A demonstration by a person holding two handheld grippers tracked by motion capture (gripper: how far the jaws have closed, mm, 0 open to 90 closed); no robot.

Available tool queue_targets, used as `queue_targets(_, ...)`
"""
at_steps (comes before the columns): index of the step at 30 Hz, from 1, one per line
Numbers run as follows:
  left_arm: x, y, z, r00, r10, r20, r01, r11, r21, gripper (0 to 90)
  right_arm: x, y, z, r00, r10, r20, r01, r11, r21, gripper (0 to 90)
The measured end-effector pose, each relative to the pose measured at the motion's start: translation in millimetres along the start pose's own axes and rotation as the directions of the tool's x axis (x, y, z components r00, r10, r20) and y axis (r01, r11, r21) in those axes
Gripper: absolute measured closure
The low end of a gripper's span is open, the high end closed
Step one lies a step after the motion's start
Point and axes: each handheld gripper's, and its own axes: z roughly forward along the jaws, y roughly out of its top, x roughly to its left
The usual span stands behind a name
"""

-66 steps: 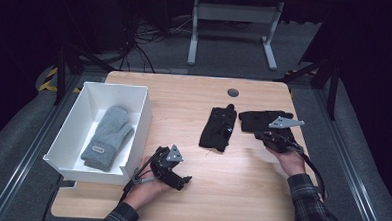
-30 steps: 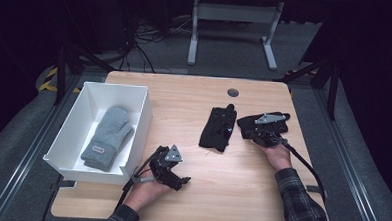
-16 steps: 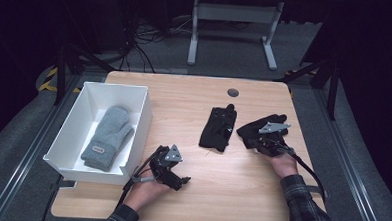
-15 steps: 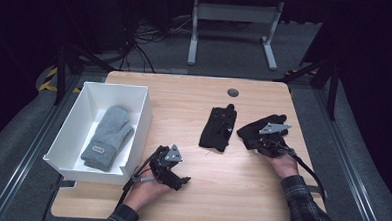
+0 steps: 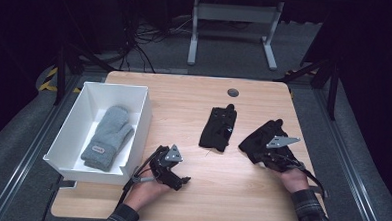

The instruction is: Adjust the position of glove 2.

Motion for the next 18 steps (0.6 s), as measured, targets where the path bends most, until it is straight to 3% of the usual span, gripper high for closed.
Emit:
queue_targets(7, 0.0, 0.0, 0.0, 1.0000, 0.000, 0.000, 0.000, 1.0000, 0.000, 0.2, 14.9, -11.2, -11.1, 0.9996, -0.023, -0.015, 0.024, 1.000, 0.013, 90.0)
queue_targets(18, 0.1, 0.0, 0.0, 1.0000, 0.000, 0.000, 0.000, 1.0000, 0.000, 0.1, 31.5, -30.8, -29.1, 0.9984, -0.023, -0.051, 0.024, 1.000, 0.013, 90.0)
